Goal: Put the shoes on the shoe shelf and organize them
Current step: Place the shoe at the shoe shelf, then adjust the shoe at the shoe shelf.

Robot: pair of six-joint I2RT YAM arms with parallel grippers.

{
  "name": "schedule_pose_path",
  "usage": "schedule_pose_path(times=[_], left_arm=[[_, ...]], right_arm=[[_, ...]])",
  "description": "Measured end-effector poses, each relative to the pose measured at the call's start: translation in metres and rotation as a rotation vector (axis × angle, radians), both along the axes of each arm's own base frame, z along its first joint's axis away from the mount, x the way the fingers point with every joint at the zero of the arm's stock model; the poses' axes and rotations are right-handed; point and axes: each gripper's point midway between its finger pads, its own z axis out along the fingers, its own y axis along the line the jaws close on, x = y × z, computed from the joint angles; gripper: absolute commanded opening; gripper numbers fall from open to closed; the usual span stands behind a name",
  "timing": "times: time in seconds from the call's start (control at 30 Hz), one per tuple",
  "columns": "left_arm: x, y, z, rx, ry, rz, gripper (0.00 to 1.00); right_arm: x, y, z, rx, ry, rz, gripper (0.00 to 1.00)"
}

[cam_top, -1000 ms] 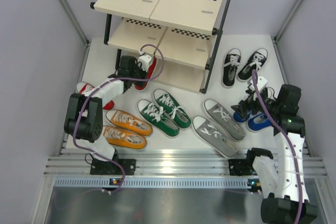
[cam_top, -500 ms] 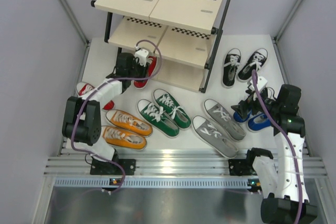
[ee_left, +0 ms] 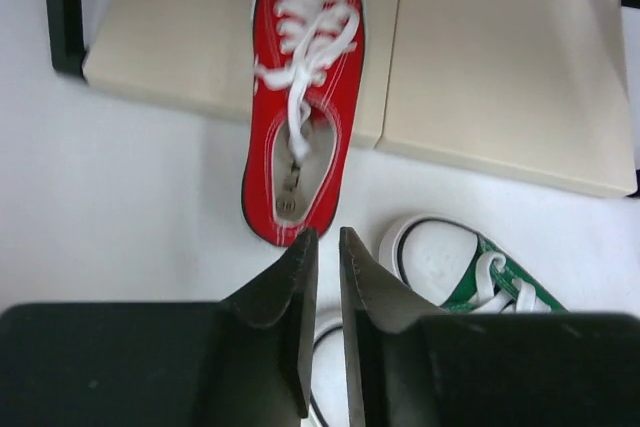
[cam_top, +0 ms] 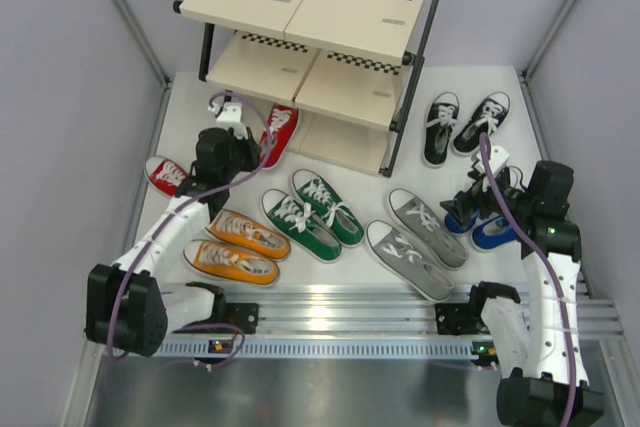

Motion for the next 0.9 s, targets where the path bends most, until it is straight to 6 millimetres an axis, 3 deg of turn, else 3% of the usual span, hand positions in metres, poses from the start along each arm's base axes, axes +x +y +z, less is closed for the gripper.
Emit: schedule_pose_path(times=[0.07, 0.27, 0.6, 0.73, 0.9], left_arm=[[-0.012, 0.003, -0.018, -0.068, 0.058, 0.055, 0.01], [-0.038, 0.006, -0.076, -0.197, 0.245, 0.17, 0.0], [-0.039, 0.017, -0.138, -0.159, 0.407, 0.287, 0.0], [-0.034, 0.021, -0.153, -0.124, 0.445, 0.31, 0.0], [-0.016, 0.018, -0.154, -0.116, 0.447, 0.311, 0.0]], right_arm=[[0.0, 0.0, 0.0, 0.0, 0.0, 0.0, 0.99], [0.0, 0.0, 0.0, 0.001, 0.0, 0.001, 1.0], [0.0, 0.0, 0.0, 0.001, 0.003, 0.001, 0.99], [0.0, 0.0, -0.001, 0.002, 0.006, 0.001, 0.99], [0.001, 0.0, -0.002, 0.002, 0.01, 0.0, 0.99]])
